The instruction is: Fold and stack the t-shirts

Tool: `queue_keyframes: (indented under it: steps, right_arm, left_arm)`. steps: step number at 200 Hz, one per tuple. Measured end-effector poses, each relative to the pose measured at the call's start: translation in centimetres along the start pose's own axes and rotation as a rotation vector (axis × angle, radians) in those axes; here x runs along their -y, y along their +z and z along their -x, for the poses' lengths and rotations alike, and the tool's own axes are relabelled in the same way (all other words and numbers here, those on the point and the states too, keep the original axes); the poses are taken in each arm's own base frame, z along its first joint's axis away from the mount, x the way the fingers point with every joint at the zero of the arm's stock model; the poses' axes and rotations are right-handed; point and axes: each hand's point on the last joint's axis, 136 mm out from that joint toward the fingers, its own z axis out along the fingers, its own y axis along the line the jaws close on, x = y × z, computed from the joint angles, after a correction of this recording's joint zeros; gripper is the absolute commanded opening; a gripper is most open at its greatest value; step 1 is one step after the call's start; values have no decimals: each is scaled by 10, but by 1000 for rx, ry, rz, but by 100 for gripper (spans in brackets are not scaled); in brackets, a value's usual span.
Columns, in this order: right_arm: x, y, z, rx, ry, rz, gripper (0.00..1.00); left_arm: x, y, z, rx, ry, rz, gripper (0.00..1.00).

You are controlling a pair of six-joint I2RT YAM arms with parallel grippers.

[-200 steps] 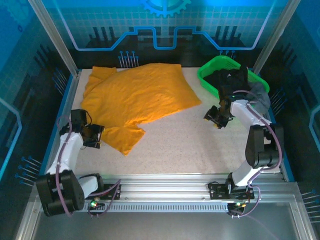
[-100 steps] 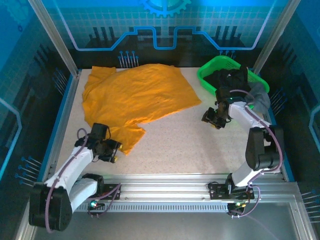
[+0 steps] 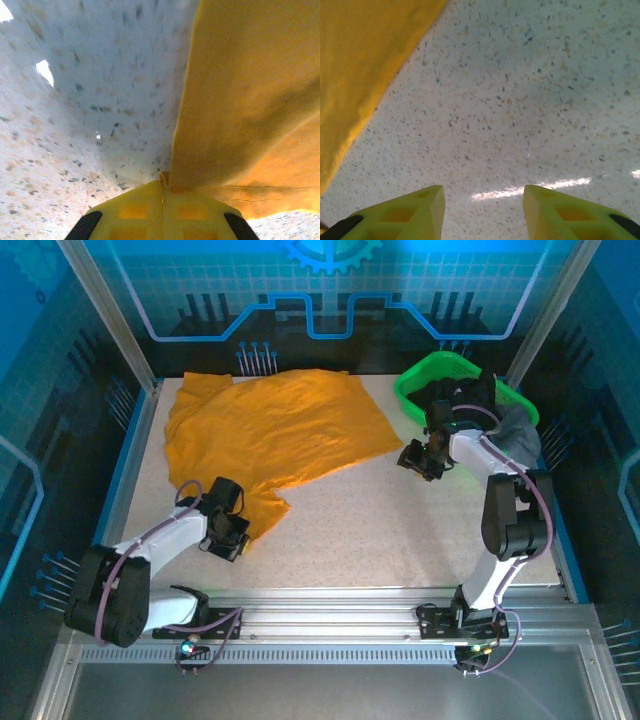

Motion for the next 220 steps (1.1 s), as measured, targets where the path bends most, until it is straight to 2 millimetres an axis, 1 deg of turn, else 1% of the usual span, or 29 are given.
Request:
queue_keyframes:
  steps: [9, 40, 54, 77, 92, 131, 144, 183, 220]
  right_arm:
    - [0, 2, 2, 4, 11, -1, 47]
    - [1, 11, 9, 24, 62, -6, 48]
    - [2, 18, 11, 22, 83, -15, 48]
    - [3, 34, 17, 17, 99, -34, 48]
    - [1, 42, 23, 21, 95, -47, 48]
    - [-13, 48, 43, 52, 71, -41, 47]
    - [-15, 49, 47, 58, 67, -39, 47]
    - [-15, 53, 43, 45, 63, -48, 43]
    - [-16, 72, 37, 0, 53, -78, 34]
  left_arm:
    - [-1, -9, 3, 28, 11, -20, 0]
    - [-10, -51, 11, 112, 18, -156, 0]
    - [-20, -59, 14, 129, -5, -193, 0]
    - [-42, -55, 17, 141, -39, -156, 0]
    - [-51, -52, 17, 140, -46, -119, 0]
    - [-54, -46, 17, 133, -32, -73, 0]
    - [-55, -45, 17, 132, -30, -65, 0]
    - [-55, -45, 17, 130, -26, -58, 0]
    - [-55, -45, 17, 130, -26, -57, 0]
